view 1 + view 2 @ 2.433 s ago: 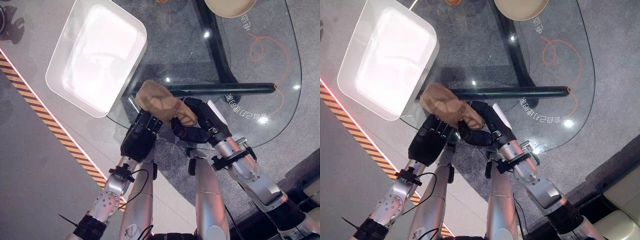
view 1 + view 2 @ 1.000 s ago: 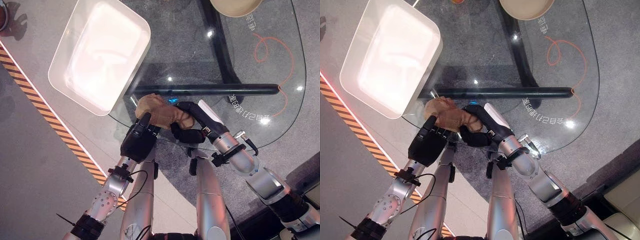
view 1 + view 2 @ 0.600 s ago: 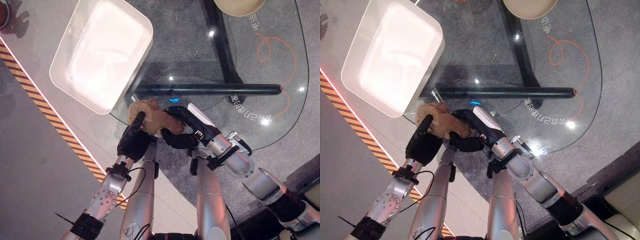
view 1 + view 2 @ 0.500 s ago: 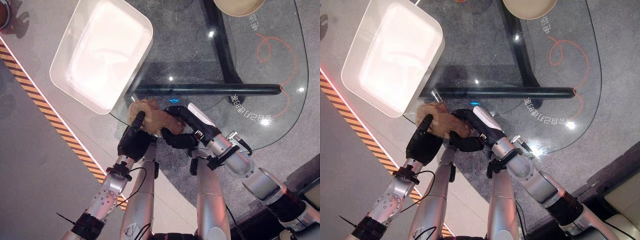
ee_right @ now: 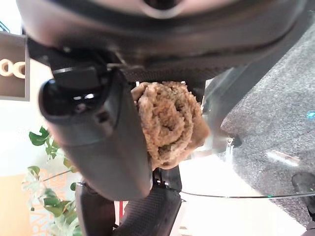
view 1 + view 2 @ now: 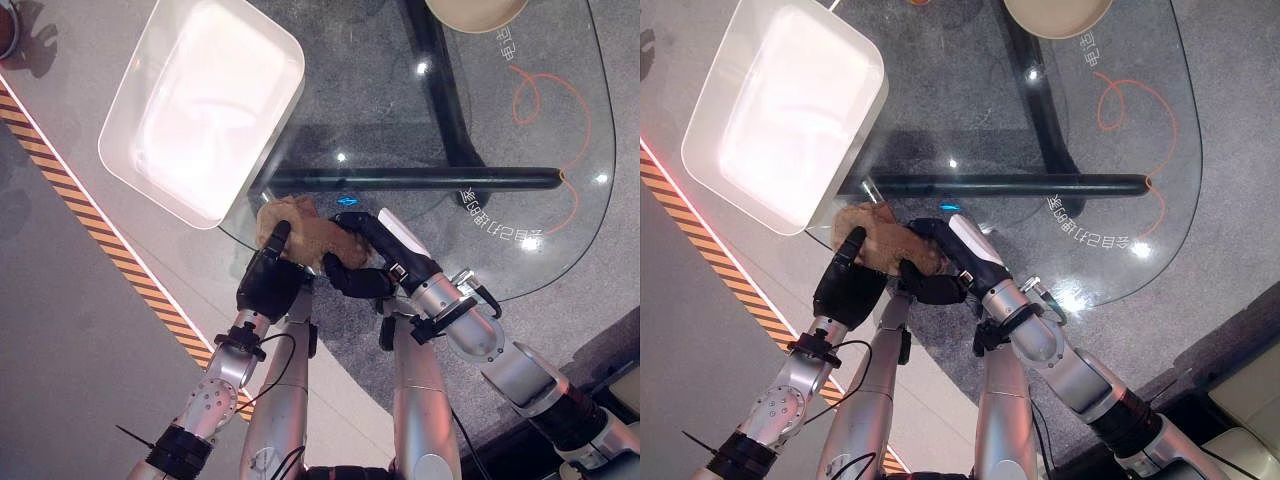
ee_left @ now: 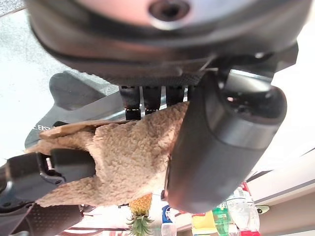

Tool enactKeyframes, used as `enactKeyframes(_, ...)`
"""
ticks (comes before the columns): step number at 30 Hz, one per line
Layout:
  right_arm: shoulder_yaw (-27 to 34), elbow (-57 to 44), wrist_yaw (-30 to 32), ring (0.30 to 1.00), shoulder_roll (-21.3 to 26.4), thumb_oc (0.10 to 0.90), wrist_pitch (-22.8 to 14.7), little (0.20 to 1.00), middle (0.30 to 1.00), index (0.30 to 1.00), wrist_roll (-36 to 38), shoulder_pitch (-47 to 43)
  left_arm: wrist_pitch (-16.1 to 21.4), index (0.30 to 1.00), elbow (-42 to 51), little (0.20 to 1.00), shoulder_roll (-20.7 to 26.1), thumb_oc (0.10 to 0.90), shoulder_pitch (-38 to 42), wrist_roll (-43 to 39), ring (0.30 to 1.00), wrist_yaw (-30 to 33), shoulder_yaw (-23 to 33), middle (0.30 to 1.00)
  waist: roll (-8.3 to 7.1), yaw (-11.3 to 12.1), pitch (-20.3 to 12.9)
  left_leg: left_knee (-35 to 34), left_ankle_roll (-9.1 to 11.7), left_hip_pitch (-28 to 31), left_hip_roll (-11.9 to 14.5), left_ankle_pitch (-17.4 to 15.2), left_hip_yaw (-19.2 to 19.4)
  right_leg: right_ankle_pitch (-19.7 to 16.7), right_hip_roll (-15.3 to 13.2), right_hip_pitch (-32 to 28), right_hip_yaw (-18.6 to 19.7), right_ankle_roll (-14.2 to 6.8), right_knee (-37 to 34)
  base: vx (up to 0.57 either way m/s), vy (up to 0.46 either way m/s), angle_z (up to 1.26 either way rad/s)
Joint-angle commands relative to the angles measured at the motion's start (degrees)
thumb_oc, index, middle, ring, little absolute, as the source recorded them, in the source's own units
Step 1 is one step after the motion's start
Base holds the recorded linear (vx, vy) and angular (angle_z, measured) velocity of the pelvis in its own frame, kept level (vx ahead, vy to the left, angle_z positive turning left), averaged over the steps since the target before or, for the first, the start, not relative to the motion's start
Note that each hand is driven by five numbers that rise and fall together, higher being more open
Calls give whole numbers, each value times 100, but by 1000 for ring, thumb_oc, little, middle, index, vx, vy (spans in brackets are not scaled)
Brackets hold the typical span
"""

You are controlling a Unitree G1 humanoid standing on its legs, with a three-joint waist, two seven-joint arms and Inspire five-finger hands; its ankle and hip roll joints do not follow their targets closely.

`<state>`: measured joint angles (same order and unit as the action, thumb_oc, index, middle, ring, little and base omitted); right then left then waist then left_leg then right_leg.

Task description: Wipe the table with a cloth and put it in the basket.

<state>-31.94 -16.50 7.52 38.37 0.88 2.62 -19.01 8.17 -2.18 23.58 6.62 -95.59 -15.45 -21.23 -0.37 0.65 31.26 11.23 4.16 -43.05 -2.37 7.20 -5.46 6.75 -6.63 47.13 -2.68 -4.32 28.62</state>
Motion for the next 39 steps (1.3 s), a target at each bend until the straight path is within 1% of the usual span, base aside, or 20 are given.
enactKeyframes(1, 281, -536, 618, 900, -8, 800, -377, 900, 900, 900, -70, -125, -214, 300, 1161, 200, -269, 100, -127, 225, 300, -682, -153, 300, 52, -69, -146, 678, -483, -42, -331, -693, 707, -964, 297, -338, -423, -71, -1277, 0, 0, 0)
enactKeyframes(12, 777, -656, 1179, 900, 42, 800, -264, 900, 900, 900, -285, 136, -207, 300, 1178, 200, -252, 100, -258, 212, 300, -711, 0, 300, -20, -121, -146, 654, -488, -2, -283, -729, 757, -964, 336, -355, -387, -89, -1278, 0, 0, 0)
enactKeyframes(16, 976, -655, 1267, 900, 51, 800, -284, 900, 900, 900, -263, 306, -297, 300, 1172, 200, -262, 100, -341, 228, 300, -744, 94, 300, -42, -137, -146, 649, -485, 12, -271, -740, 769, -962, 348, -365, -373, -93, -1281, 0, 0, 0)
enactKeyframes(25, 1176, -607, 1463, 900, 81, 800, -254, 900, 900, 900, -243, 498, -186, 300, 1169, 200, -236, 100, -417, 244, 300, -864, 202, 300, -67, -154, -146, 641, -485, 55, -244, -775, 798, -945, 348, -400, -370, -99, -1290, 0, 0, 0)
enactKeyframes(32, 1332, -604, 1639, 900, 66, 800, -256, 900, 900, 900, -258, 557, -266, 300, 1148, 200, -270, 100, -446, 268, 300, -865, 289, 300, -80, -161, -146, 638, -478, 63, -232, -786, 819, -937, 352, -413, -372, -99, -1294, 0, 0, 0)
enactKeyframes(39, 1459, -667, 1719, 900, 87, 800, -309, 900, 900, 900, -231, 689, -224, 300, 1216, 200, -246, 100, -500, 275, 300, -839, 304, 300, -96, -166, -146, 637, -484, 53, -213, -800, 839, -931, 349, -403, -373, -110, -1287, 0, 0, 0)
